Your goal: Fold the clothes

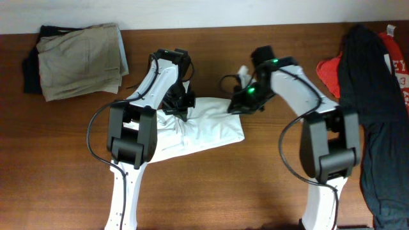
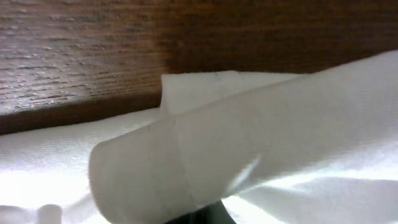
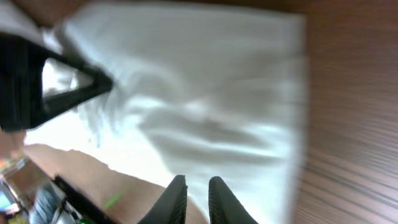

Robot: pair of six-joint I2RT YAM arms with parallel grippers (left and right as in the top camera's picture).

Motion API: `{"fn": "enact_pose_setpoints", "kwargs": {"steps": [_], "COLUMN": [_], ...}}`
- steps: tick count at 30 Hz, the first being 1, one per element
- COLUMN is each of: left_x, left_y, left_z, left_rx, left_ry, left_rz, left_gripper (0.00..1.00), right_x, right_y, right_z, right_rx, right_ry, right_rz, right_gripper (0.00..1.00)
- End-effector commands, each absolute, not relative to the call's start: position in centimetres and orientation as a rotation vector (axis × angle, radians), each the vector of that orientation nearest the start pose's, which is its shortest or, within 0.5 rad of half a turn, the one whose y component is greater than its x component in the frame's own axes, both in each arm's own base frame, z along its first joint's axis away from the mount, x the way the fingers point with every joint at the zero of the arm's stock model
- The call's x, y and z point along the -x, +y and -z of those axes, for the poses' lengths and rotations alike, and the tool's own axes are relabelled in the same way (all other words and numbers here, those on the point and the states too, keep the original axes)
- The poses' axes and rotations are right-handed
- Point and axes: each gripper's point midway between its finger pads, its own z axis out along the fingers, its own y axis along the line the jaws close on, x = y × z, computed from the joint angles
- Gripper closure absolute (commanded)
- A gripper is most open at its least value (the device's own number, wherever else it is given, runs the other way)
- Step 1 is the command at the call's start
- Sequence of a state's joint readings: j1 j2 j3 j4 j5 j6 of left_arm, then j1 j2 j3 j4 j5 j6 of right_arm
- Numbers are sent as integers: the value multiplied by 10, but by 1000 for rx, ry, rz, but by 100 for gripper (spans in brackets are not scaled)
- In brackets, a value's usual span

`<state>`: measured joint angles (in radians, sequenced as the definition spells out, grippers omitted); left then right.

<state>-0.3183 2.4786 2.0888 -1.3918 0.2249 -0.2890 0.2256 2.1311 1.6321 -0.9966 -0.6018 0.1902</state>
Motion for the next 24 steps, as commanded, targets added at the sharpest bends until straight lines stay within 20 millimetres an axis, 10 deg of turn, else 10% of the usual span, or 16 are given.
{"fn": "enact_pose_setpoints", "kwargs": {"steps": [1, 5, 11, 14, 16, 18, 22, 24], "left_x": [-396, -398, -424, -454, -467, -463, -446, -449], "left_y": [-141, -142, -150, -159, -163, -163, -146, -118], "left_z": [10, 10, 8, -40, -89, -127, -122, -115], "left_rx": [22, 21, -183, -252, -252, -254, -186, 0], "left_ry": [3398, 3390, 3275, 3154, 3070, 3037, 3130, 3155], "left_rz": [56, 60, 125, 165, 189, 204, 109, 24], "left_gripper": [98, 98, 87, 80, 44, 23, 1, 1], "right_x": [-365, -360, -378, -382, -381, -385, -384, -376], "right_y": [226, 170, 70, 25, 5, -4, -24, -42], "right_z": [-26, 24, 32, 31, 23, -11, -97, -147], "right_rx": [154, 14, -339, -535, -626, -699, -899, -887], "right_ry": [3137, 3314, 3312, 3282, 3260, 3183, 2942, 2803], "right_rz": [-999, -541, -224, -244, -265, -275, -123, -8], "right_gripper": [85, 91, 87, 96, 96, 96, 95, 54]}}
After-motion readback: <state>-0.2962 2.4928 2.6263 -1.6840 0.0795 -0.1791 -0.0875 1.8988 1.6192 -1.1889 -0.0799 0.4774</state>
